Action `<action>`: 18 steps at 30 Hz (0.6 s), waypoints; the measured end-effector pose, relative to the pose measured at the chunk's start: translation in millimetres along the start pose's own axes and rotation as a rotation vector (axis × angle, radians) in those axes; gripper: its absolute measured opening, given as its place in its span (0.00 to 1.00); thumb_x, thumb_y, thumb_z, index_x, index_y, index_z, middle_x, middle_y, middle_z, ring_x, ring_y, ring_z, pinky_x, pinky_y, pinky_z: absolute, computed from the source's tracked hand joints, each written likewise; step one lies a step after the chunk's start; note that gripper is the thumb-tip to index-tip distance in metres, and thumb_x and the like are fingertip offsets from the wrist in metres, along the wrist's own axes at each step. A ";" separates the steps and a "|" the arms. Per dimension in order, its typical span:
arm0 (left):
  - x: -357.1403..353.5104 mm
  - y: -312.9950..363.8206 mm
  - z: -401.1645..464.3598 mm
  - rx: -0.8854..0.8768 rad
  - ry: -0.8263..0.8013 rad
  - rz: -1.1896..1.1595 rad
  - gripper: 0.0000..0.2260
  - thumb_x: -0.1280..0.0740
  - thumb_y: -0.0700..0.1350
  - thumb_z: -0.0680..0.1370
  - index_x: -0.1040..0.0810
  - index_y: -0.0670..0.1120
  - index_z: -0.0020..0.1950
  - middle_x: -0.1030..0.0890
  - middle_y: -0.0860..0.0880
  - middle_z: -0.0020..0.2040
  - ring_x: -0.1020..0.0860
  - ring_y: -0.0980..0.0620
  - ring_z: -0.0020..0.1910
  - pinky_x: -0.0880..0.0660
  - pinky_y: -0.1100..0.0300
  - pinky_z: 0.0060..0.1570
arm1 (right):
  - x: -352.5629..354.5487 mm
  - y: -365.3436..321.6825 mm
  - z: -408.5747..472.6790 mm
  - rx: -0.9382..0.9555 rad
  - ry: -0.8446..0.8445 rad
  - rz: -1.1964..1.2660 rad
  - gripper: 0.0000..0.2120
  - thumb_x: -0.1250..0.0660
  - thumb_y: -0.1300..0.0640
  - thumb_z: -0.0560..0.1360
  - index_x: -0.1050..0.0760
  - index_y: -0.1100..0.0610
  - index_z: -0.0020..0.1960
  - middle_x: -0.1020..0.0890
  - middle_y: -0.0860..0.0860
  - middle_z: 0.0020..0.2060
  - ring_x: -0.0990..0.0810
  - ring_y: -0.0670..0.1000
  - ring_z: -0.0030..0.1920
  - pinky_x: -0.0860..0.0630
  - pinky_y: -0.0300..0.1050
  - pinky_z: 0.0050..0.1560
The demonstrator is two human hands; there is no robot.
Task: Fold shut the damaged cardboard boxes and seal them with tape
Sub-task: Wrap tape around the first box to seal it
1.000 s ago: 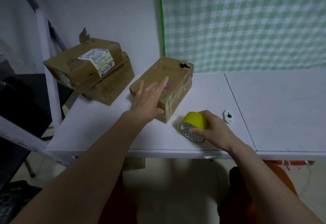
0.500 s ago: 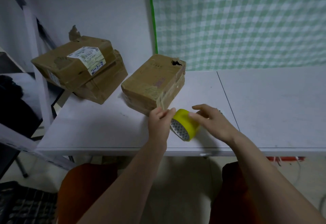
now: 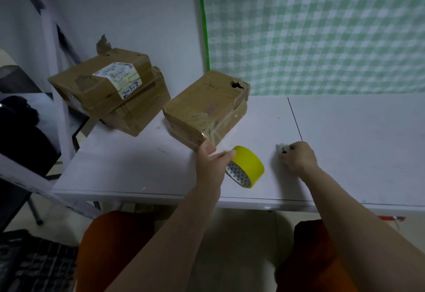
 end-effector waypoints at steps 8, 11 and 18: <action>10.1 7.3 7.2 -0.029 0.015 0.049 0.26 0.29 0.38 0.74 0.31 0.43 0.71 0.24 0.48 0.55 0.24 0.53 0.49 0.30 0.68 0.40 | 0.6 -81.5 -36.2 0.410 -0.182 0.379 0.09 0.34 0.64 0.76 0.25 0.69 0.40 0.29 0.56 0.33 0.33 0.49 0.35 0.38 0.42 0.35; 20.1 12.5 13.8 -0.044 -0.026 0.063 0.18 0.30 0.35 0.74 0.26 0.44 0.63 0.22 0.49 0.51 0.23 0.58 0.43 0.29 0.74 0.34 | 1.8 -123.7 -57.0 0.619 -0.199 0.317 0.05 0.33 0.63 0.75 0.20 0.63 0.47 0.18 0.58 0.42 0.26 0.51 0.41 0.32 0.43 0.42; 32.8 14.3 29.6 -0.036 -0.078 0.057 0.26 0.30 0.36 0.74 0.32 0.40 0.71 0.22 0.46 0.53 0.23 0.56 0.46 0.27 0.70 0.38 | -23.1 -185.7 -91.9 0.979 -0.029 -0.084 0.08 0.35 0.56 0.77 0.21 0.60 0.50 0.19 0.55 0.42 0.23 0.57 0.45 0.32 0.45 0.41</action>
Point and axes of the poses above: each hand's wrist, its own z-axis towards the middle knuckle, its own x-axis out of the back of the hand, y = z × x, the point moved 10 cm from there along z, towards the middle knuckle
